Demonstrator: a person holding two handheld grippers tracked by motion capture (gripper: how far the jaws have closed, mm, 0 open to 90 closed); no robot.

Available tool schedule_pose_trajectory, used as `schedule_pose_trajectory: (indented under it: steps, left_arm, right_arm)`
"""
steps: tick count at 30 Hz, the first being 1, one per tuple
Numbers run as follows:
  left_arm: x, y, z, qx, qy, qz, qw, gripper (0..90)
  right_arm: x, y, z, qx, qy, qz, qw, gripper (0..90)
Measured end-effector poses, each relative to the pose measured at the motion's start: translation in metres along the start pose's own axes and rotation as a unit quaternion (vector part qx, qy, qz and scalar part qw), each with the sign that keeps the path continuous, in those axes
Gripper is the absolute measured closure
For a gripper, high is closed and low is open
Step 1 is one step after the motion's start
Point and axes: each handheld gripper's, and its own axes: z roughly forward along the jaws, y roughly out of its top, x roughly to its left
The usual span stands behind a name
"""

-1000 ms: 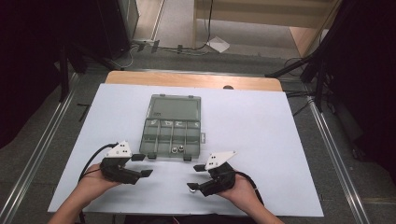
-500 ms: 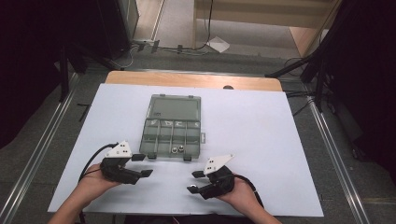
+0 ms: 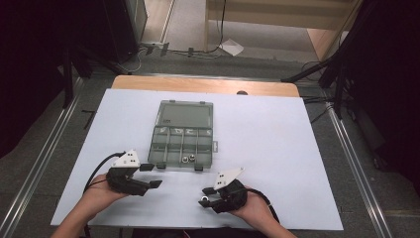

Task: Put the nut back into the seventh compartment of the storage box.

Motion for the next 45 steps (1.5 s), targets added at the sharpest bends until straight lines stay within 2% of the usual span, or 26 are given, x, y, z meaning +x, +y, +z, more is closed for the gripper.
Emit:
schedule_pose_trajectory:
  steps: [6, 8, 10, 11, 16, 20, 22, 28, 38, 45]
  left_arm:
    - [0.000, 0.000, 0.000, 0.002, -0.001, 0.000, 1.0000, 34.4]
    - [0.000, 0.001, -0.001, 0.012, 0.001, 0.002, 0.9999, 34.4]
    - [0.000, 0.001, -0.001, 0.008, 0.000, 0.001, 1.0000, 34.4]
    - [0.000, 0.001, -0.001, 0.013, 0.001, 0.003, 0.9999, 34.3]
    - [0.000, 0.001, 0.000, 0.002, 0.000, 0.001, 1.0000, 34.4]
    - [0.000, 0.000, 0.000, -0.001, -0.001, 0.000, 1.0000, 34.3]
    - [0.000, 0.000, 0.000, -0.001, -0.001, 0.000, 1.0000, 34.3]
    - [0.000, 0.000, 0.000, 0.000, -0.001, 0.000, 1.0000, 34.4]
    - [0.000, 0.000, 0.000, 0.002, -0.001, 0.001, 1.0000, 34.4]
    - [0.000, 0.000, 0.000, 0.004, -0.002, 0.001, 1.0000, 34.4]
  right_arm:
    - [0.001, 0.000, 0.000, 0.000, -0.012, -0.004, 0.9999, 63.9]
    - [0.001, 0.000, 0.000, 0.001, -0.015, -0.003, 0.9999, 66.3]
    - [0.000, 0.000, 0.000, 0.000, -0.015, -0.002, 0.9999, 68.8]
    - [0.000, 0.000, 0.000, 0.000, -0.015, 0.000, 0.9999, 69.0]
    - [0.001, 0.001, 0.000, 0.004, -0.016, 0.001, 0.9999, 69.8]
    - [-0.003, 0.002, 0.000, 0.004, -0.006, 0.014, 0.9999, 70.2]
    - [-0.004, 0.002, -0.001, 0.001, 0.000, 0.028, 0.9996, 70.7]
    - [-0.006, 0.004, -0.002, 0.003, 0.004, 0.035, 0.9994, 71.0]
    - [-0.008, 0.007, -0.003, -0.001, -0.001, 0.039, 0.9992, 71.1]
    - [-0.011, 0.011, -0.006, -0.012, -0.001, 0.057, 0.9983, 71.1]
